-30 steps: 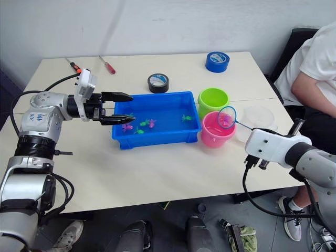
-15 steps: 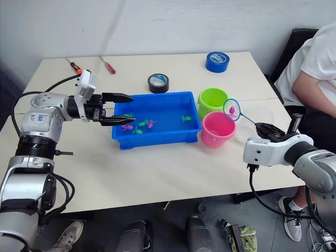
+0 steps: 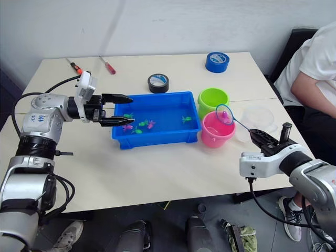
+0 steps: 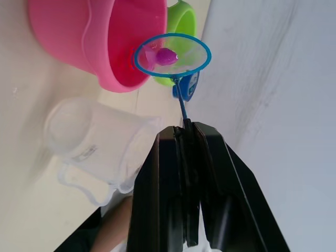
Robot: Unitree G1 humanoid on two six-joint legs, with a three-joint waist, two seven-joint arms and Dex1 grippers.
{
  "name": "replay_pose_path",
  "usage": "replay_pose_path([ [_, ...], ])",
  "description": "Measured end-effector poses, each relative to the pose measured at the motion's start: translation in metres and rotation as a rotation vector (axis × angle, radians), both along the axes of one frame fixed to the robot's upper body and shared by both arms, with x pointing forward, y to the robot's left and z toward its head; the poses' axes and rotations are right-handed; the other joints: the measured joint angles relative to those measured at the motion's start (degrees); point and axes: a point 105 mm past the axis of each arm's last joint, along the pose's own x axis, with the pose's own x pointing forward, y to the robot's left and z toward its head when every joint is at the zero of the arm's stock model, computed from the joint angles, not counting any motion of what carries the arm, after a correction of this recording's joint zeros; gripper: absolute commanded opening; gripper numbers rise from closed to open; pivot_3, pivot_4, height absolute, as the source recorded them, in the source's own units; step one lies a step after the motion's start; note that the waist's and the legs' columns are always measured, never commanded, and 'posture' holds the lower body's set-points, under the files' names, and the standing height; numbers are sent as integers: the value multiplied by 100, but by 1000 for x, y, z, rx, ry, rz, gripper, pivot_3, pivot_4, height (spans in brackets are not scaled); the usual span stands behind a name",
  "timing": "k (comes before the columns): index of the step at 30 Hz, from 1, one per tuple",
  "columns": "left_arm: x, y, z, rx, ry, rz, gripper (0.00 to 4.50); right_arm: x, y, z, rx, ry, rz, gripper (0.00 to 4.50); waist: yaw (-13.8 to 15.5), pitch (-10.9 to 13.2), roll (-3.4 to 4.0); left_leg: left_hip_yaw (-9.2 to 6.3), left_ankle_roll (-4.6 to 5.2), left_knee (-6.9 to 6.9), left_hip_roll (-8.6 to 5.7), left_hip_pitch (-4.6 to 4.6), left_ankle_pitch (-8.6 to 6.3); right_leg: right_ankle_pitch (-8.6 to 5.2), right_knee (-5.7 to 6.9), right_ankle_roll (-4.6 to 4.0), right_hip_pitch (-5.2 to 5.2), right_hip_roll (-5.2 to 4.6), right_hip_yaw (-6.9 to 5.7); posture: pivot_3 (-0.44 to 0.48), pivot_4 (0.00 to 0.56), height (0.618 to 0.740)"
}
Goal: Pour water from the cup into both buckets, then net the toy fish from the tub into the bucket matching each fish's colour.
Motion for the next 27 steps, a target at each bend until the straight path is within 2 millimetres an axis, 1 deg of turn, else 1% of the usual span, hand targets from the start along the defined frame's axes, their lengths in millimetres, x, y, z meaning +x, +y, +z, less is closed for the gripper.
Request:
replay_pose_path([
  [4, 0, 0, 2, 1, -8, -1, 4474, -2, 7, 0, -86, -56, 61, 0, 0, 0, 0, 0, 0, 0, 0, 0, 0, 0, 0, 0, 0, 0, 0, 0, 150, 731],
  [8, 1, -1, 4, 1, -16, -3, 4474, -4, 7, -4, -113, -71, 73, 0, 0, 0, 0, 0, -2, 1, 0, 1, 1, 0, 0, 0, 1, 0, 0, 0, 150, 731],
  [11, 1, 1, 2, -4, -11, 3, 4474, -6, 2, -12, -138, -111, 40, 0, 1, -1, -1, -1, -4, 2, 0, 1, 3, 0, 3, 0, 1, 1, -1, 0, 150, 731],
  [12, 2, 2, 2, -6, -9, 6, 4474, -7, -2, -19, -149, -110, 22, 0, 0, -1, -1, 0, -4, 2, 0, 1, 2, 0, 3, 0, 1, 1, 0, 0, 150, 731],
  [13, 2, 2, 2, -7, -7, 7, 4474, -8, -4, -22, -158, -113, 13, 0, 0, -1, -1, 0, -3, 4, 0, 1, 2, 0, 4, 0, 2, 1, 0, 0, 150, 731],
  [17, 2, 2, 2, -7, -5, 8, 4474, -7, -6, -24, -168, -143, -5, 0, -7, -1, -1, 0, -3, 4, 0, 5, 3, 0, 10, 0, 2, 1, 0, 0, 150, 731],
  [21, 2, 2, 2, -8, -6, 9, 4474, -7, -3, -23, -138, -169, 6, 0, -4, -1, -1, 0, -3, 5, 0, 5, 3, 0, 11, 0, 3, 1, 0, 0, 150, 731],
  [23, 2, 2, 2, -9, -5, 11, 4474, -4, 2, -14, -83, -214, 19, 0, -12, -1, -1, 0, -3, 5, 0, 5, 4, 1, 12, 1, 3, 1, 1, 0, 150, 731],
  [24, 2, 4, 2, -12, -4, 18, 4474, -2, 6, -5, -33, -249, 34, 0, -20, -1, -1, 0, -4, 6, 0, 7, 5, 1, 14, 1, 4, 1, 1, 0, 150, 731],
  [25, 3, 4, 3, -15, -5, 23, 4474, -1, 8, 0, -16, -265, 44, 0, -23, -1, -1, 0, -5, 5, 0, 7, 6, 1, 17, 1, 3, 1, 1, 0, 150, 731],
  [27, 4, 15, 7, -18, -11, 66, 4474, 2, 18, 18, 69, -308, 90, 0, -36, -1, -1, -3, -16, 2, 2, 10, 12, 1, 19, 1, 3, 4, 1, 0, 150, 731],
])
